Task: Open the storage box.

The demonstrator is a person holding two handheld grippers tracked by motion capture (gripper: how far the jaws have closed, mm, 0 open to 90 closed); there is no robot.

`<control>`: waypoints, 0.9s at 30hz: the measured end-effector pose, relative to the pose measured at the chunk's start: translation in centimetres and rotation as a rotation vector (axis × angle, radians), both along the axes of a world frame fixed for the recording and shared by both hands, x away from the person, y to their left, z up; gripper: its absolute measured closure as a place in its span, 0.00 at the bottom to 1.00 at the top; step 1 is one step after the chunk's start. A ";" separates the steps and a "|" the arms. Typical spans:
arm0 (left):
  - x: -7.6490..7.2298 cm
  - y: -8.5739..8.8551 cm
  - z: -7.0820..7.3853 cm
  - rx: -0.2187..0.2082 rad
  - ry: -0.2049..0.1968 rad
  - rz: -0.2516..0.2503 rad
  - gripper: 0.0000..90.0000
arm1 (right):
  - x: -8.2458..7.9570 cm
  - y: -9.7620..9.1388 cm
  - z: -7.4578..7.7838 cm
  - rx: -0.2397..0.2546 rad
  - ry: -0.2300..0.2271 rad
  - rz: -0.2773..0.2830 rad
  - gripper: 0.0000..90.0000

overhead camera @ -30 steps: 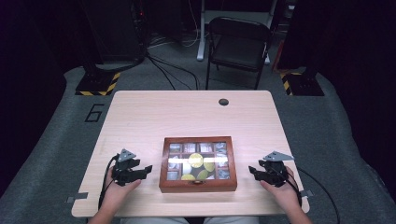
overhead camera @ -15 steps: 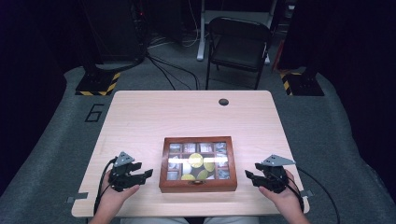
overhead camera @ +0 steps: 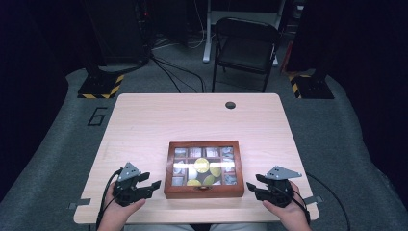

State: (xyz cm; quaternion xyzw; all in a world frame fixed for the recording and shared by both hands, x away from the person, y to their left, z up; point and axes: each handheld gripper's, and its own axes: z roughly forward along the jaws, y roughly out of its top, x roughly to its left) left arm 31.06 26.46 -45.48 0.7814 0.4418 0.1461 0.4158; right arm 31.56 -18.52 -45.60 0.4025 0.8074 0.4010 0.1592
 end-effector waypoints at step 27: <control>-1.7 -2.4 -2.7 0.040 0.028 -0.114 0.55 | -0.7 2.0 -2.6 -0.023 0.028 0.122 0.60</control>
